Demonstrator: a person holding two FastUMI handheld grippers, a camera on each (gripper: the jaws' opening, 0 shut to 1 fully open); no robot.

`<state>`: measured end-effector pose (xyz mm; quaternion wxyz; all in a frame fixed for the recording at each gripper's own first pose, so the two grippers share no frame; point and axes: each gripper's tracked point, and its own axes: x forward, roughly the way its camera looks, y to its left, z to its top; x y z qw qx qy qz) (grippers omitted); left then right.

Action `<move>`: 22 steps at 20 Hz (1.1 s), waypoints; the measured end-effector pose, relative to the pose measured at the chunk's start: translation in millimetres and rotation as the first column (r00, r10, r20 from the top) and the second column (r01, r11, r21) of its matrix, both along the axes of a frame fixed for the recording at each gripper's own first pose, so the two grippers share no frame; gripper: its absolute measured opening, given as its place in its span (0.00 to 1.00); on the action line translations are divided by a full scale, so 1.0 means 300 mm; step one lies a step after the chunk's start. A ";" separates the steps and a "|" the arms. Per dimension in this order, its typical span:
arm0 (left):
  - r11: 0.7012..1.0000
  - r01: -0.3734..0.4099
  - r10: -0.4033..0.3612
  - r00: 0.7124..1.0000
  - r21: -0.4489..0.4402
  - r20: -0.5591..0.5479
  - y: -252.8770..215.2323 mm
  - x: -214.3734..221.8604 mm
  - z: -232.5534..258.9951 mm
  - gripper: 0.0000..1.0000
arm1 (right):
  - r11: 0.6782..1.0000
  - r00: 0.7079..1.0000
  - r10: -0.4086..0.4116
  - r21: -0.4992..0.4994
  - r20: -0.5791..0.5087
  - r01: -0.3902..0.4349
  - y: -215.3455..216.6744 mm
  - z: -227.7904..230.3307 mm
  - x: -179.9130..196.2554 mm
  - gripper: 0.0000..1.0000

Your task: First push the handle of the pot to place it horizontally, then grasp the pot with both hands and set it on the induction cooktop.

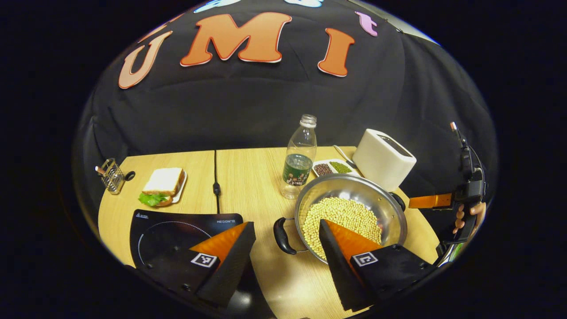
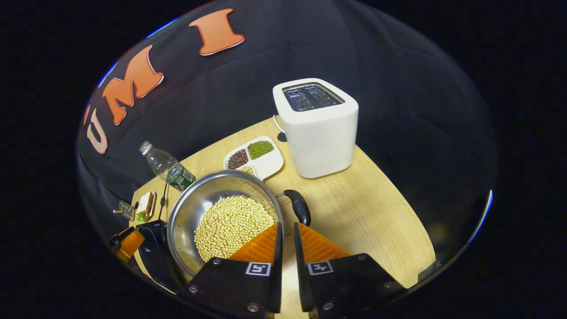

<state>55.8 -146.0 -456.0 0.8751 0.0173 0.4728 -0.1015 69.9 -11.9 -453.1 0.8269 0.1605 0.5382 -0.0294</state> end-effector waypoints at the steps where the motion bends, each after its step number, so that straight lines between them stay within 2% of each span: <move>1: 1.000 -0.003 0.003 1.000 -0.006 -0.026 -0.009 0.005 -0.033 0.94 | 1.000 1.000 0.016 0.002 0.008 -0.016 0.015 0.001 0.006 0.25; 2: 1.000 -0.010 0.010 0.999 -0.003 -0.053 -0.015 -0.001 -0.071 0.94 | 0.999 0.999 0.031 -0.011 0.012 -0.031 0.019 -0.009 0.007 0.32; 3: 1.000 -0.019 0.020 0.997 0.001 -0.076 -0.018 -0.002 -0.100 0.96 | 0.998 0.999 0.044 -0.034 0.017 -0.043 0.007 -0.018 0.009 0.49; 5: 0.999 -0.042 0.044 0.995 0.020 -0.094 -0.008 0.006 -0.152 0.96 | 0.995 0.997 0.069 -0.077 0.032 -0.067 -0.007 -0.031 0.022 0.66; 7: 0.997 -0.062 0.065 0.994 0.036 -0.092 0.002 0.015 -0.196 0.95 | 0.988 0.994 0.099 -0.122 0.042 -0.093 -0.021 -0.048 0.024 0.78; 9: 0.997 -0.063 0.067 0.992 0.047 -0.103 -0.001 0.004 -0.239 0.97 | 0.978 0.991 0.127 -0.175 0.040 -0.118 -0.036 -0.081 0.025 0.85; 13: 0.992 -0.047 0.057 0.995 0.115 -0.084 0.014 0.014 -0.301 0.95 | 0.966 0.989 0.145 -0.218 0.021 -0.137 -0.029 -0.127 0.027 0.89; 18: 0.990 -0.033 0.042 0.997 0.136 -0.062 0.007 0.035 -0.326 0.95 | 0.960 0.985 0.162 -0.240 0.055 -0.144 -0.039 -0.177 0.077 0.88; 20: 0.985 -0.040 0.049 0.998 0.169 -0.049 0.023 0.058 -0.347 0.95 | 0.955 0.986 0.161 -0.259 0.042 -0.145 -0.046 -0.212 0.073 0.84; 22: 0.985 -0.043 0.053 0.997 0.168 -0.053 0.014 0.056 -0.368 0.96 | 0.963 0.987 0.160 -0.223 0.033 -0.149 -0.007 -0.213 0.086 0.80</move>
